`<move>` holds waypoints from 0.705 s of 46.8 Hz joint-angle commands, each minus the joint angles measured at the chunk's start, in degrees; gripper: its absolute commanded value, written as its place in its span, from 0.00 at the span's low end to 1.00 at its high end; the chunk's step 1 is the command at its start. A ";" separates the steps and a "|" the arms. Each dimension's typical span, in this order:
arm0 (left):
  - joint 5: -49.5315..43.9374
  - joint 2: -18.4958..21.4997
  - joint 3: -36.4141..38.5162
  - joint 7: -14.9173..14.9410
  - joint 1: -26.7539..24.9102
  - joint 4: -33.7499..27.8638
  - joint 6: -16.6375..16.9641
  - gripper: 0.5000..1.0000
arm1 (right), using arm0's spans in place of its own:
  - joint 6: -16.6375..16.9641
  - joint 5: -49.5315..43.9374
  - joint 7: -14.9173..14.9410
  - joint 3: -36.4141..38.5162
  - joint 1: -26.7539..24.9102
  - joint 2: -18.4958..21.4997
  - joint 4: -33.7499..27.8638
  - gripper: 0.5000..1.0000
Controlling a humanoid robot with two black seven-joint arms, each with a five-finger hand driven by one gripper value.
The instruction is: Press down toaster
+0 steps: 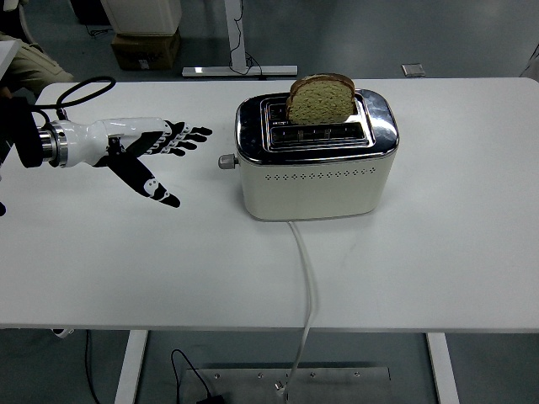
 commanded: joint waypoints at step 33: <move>3.50 -0.94 4.62 2.86 -2.51 0.97 -1.10 1.00 | 0.03 0.00 0.00 0.09 -0.01 0.00 0.00 1.00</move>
